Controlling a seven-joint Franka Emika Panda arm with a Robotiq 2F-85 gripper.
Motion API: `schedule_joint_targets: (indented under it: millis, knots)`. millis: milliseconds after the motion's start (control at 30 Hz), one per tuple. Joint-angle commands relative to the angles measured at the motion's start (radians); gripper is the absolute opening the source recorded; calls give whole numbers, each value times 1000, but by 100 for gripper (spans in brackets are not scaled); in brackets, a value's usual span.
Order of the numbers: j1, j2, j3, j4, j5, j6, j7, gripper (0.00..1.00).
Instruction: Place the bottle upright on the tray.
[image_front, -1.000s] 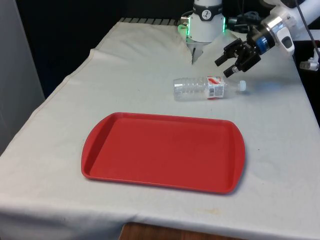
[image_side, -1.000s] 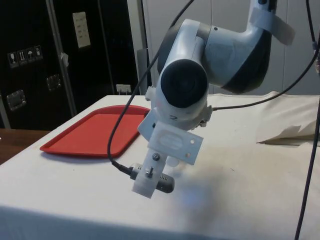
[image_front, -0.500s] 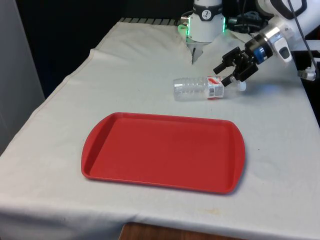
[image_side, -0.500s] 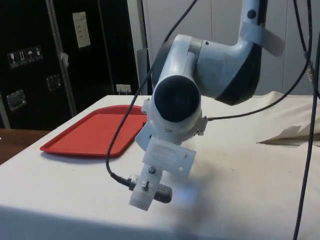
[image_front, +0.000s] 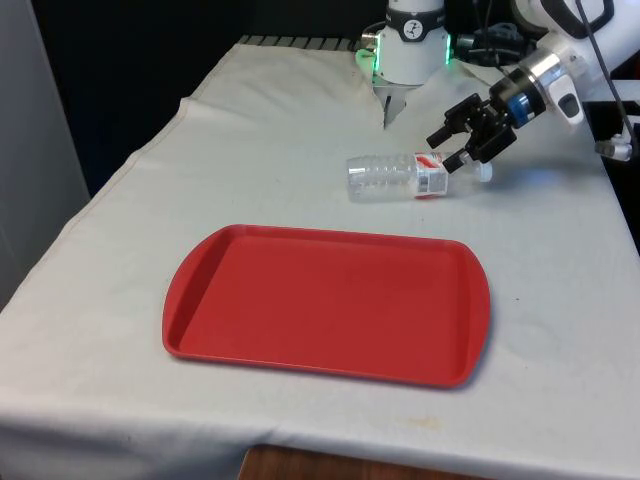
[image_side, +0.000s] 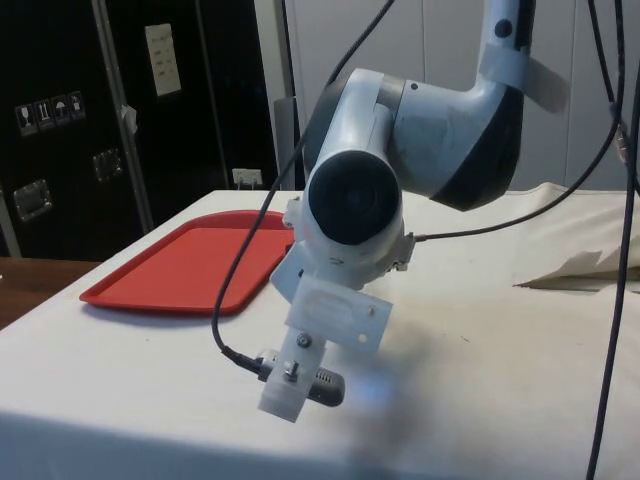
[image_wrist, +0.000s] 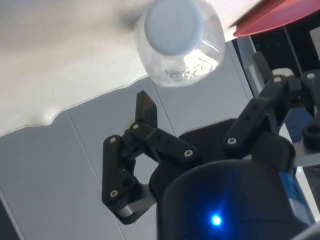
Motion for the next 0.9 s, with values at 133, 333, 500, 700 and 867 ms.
schedule_joint_targets:
  millis: [133, 333, 500, 700, 867]
  knots:
    - [-10, 12, -6, 4, -7, 15, -5, 100]
    - [-19, 15, -25, 3, -8, 50, -16, 100]
    - [-24, 19, -41, 0, -9, 80, -19, 100]
    - [-22, 20, -54, -4, -12, 96, -12, 100]
    - [-22, 28, -55, 1, -11, 93, -11, 100]
